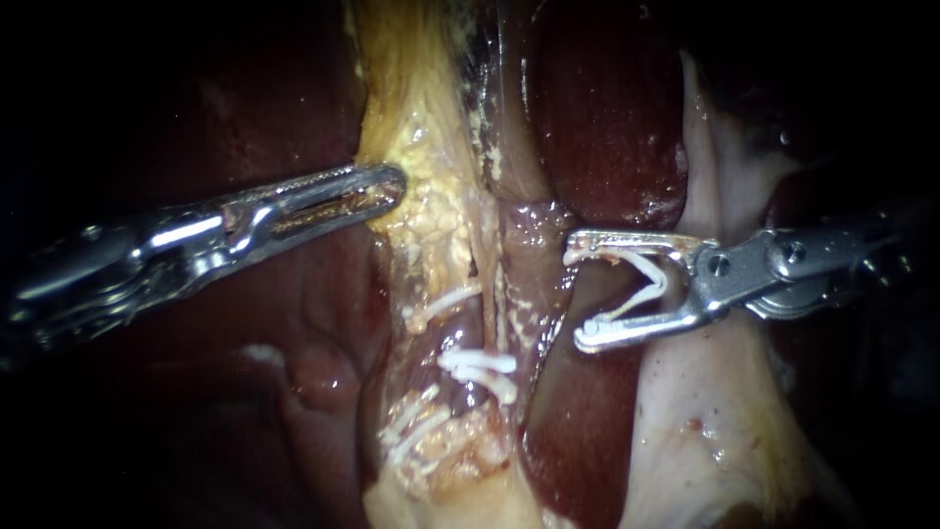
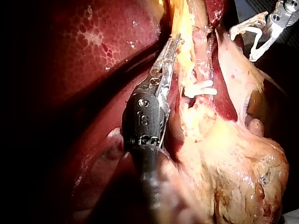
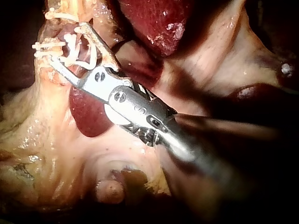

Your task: Clipping third clip right tube

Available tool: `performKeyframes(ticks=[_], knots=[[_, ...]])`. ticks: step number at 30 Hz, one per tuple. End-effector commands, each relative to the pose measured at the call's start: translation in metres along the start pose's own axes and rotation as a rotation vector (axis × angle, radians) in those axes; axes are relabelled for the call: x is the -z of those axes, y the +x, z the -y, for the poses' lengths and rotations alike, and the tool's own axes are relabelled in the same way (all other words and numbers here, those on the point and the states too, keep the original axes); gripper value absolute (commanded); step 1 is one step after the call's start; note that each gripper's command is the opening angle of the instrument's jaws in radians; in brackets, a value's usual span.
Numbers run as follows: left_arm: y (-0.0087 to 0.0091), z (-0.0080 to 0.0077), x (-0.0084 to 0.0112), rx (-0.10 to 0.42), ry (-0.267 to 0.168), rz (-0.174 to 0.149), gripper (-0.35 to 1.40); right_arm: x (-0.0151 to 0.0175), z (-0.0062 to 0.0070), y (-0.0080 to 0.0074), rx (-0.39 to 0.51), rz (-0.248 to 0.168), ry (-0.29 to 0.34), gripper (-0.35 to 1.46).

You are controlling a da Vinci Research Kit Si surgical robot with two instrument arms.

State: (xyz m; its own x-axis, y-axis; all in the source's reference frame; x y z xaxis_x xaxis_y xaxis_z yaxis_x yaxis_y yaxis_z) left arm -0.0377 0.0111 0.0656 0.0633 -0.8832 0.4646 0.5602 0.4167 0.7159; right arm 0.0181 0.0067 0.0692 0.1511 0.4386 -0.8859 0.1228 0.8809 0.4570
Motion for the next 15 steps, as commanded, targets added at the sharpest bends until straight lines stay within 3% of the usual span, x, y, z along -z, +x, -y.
performKeyframes(ticks=[1, 7, 15], knots=[[0.0000, 0.0000, 0.0001, 0.000, 0.000, 0.000, -0.35, -0.0001, 0.0001, 0.0000, 0.000, 0.000, 0.000, 0.60], [-0.0003, -0.0003, 0.0013, 0.000, 0.007, -0.005, -0.35, -0.0007, 0.0003, -0.0010, -0.022, -0.003, -0.002, 0.60], [-0.0016, -0.0004, 0.0059, 0.006, -0.007, -0.005, -0.35, -0.0041, 0.0001, -0.0048, -0.207, 0.029, -0.001, 0.60]])
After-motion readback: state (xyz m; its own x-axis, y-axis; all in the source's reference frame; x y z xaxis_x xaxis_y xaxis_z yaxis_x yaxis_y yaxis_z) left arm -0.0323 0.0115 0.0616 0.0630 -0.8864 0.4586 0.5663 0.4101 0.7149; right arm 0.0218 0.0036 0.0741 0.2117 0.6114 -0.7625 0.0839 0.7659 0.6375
